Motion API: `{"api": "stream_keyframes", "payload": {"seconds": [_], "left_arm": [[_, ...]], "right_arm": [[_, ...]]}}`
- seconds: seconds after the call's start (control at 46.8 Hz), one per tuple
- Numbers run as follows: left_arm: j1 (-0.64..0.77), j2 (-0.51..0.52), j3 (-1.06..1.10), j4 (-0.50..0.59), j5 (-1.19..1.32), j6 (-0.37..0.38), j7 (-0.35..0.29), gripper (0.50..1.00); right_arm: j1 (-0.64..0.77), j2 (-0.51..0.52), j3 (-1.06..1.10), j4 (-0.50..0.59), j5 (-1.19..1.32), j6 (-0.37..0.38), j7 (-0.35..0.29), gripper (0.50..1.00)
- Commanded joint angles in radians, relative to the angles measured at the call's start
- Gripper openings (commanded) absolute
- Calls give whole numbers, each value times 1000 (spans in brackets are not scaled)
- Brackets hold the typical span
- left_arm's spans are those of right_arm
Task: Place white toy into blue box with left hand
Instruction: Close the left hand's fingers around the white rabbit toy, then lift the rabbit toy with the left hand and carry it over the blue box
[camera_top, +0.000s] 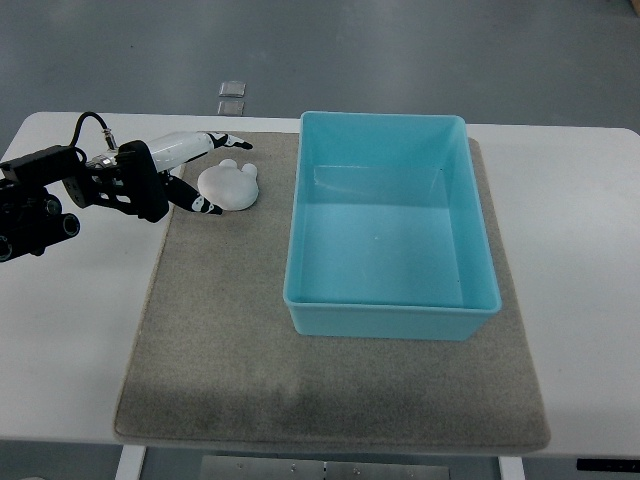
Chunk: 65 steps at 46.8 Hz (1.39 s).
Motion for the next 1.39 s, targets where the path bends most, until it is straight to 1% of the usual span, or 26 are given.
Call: {"api": "stream_keyframes", "payload": {"seconds": [0.0,0.086,0.128,0.235,0.278,0.364,0.492,0.556,0.578,0.599,0.642,0.684,0.727,0.77,0.834,0.856,1.07,1.134,1.219,1.369], "left_arm": [[0,-25,9,22,0,0,0,921],[2,-36,11,51,0,0,0,915],[2,-36,17,53,2,0,0,900],[2,-39,20,59,2,0,0,885],[2,-39,28,59,2,0,0,868],[2,-39,46,59,2,2,0,857],[3,-39,51,59,2,2,0,821],[3,-39,51,59,2,2,0,786],[3,-39,49,59,2,2,0,782],[3,-39,49,57,2,2,0,769],[3,-39,49,57,2,2,2,716],[3,-40,49,57,2,2,2,677],[3,-47,49,57,2,2,3,619],[3,-53,49,57,2,2,5,572],[3,-54,49,57,2,2,6,508],[3,-54,49,57,2,2,6,500],[-11,-44,25,53,-14,6,5,500],[-18,-37,3,53,-14,23,5,500],[-49,-18,-50,50,-8,54,5,500],[-107,-13,-129,30,-6,60,2,500]], "right_arm": [[0,0,0,0,1,0,0,936],[0,0,0,0,1,0,0,936],[0,0,0,0,1,0,0,936],[0,0,0,0,-1,0,0,936],[0,0,0,0,-1,0,0,936],[0,0,0,1,-1,0,0,936],[0,0,0,0,-1,0,0,936],[0,0,0,0,1,0,0,936],[0,0,0,0,-1,0,0,936],[0,0,0,0,1,0,0,936],[0,0,0,0,-1,0,0,936],[0,0,0,0,1,0,0,936],[0,0,0,0,-1,0,0,936],[0,0,0,0,1,0,0,936],[0,0,0,0,-1,0,0,936],[0,0,0,1,-1,0,0,936],[0,0,0,0,1,0,0,936],[0,0,0,0,-1,0,0,936],[0,0,0,0,1,0,0,936],[0,0,0,0,1,0,0,936]]}}
